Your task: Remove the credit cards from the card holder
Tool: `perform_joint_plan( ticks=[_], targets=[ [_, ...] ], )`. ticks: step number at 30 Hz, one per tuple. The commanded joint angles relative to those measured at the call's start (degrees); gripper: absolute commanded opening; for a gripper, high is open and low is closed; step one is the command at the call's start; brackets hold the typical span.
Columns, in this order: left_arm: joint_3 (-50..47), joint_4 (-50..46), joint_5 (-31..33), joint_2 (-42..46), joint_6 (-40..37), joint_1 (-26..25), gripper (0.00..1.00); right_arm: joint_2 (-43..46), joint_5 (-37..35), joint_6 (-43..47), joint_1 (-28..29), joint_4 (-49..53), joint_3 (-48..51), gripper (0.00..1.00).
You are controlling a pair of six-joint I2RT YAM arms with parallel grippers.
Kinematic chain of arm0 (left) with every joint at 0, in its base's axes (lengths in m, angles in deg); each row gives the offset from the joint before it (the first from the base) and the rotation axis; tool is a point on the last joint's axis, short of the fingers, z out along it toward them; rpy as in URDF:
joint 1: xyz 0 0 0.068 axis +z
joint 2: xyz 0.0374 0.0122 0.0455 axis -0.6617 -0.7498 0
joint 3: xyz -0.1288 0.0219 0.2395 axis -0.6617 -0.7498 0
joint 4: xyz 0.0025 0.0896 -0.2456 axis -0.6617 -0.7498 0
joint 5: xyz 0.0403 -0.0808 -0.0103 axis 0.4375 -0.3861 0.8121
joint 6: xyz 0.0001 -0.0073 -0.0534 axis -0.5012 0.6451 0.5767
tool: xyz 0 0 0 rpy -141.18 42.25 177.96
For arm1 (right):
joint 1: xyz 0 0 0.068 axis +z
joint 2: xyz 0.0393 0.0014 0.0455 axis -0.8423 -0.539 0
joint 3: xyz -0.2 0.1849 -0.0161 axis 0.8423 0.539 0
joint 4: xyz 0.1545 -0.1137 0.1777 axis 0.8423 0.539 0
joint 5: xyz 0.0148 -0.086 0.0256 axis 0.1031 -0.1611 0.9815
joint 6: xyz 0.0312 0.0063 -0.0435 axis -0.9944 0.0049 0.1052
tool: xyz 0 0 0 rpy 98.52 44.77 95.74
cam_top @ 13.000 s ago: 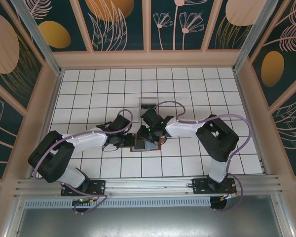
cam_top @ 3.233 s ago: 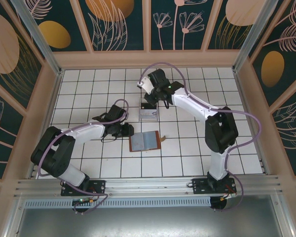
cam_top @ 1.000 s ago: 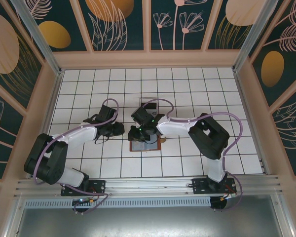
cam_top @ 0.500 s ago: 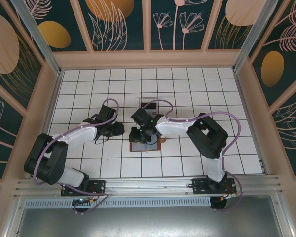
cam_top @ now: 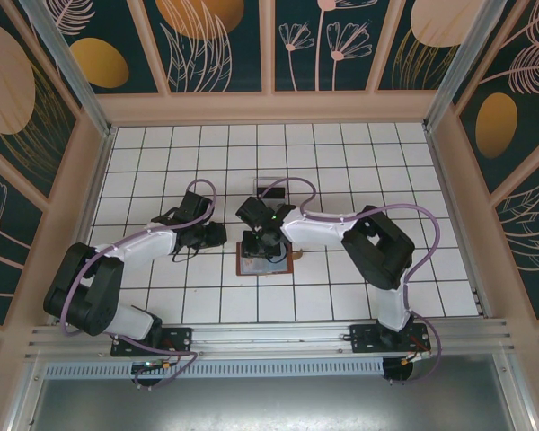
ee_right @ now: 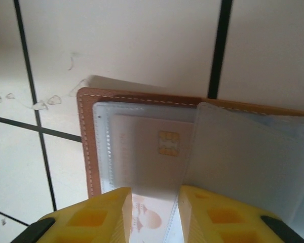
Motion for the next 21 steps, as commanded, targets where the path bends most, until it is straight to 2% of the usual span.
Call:
perform_joint_plan(
  ticks=[1, 12, 21],
  targets=[
    [0.26, -0.10, -0.93, -0.52, -0.81, 0.21, 0.39, -0.59, -6.97, 0.36, 1.27, 9.08, -2.12, 0.34],
    [1.41, 0.07, -1.82, -1.57, -1.18, 0.21, 0.39, -1.60, -15.95, 0.01, 3.53, 20.54, -8.65, 0.39],
    [2.28, 0.14, -2.79, -2.19, -1.18, 0.21, 0.39, -0.48, -20.00, -0.62, 3.74, 24.84, -8.76, 0.44]
  ],
)
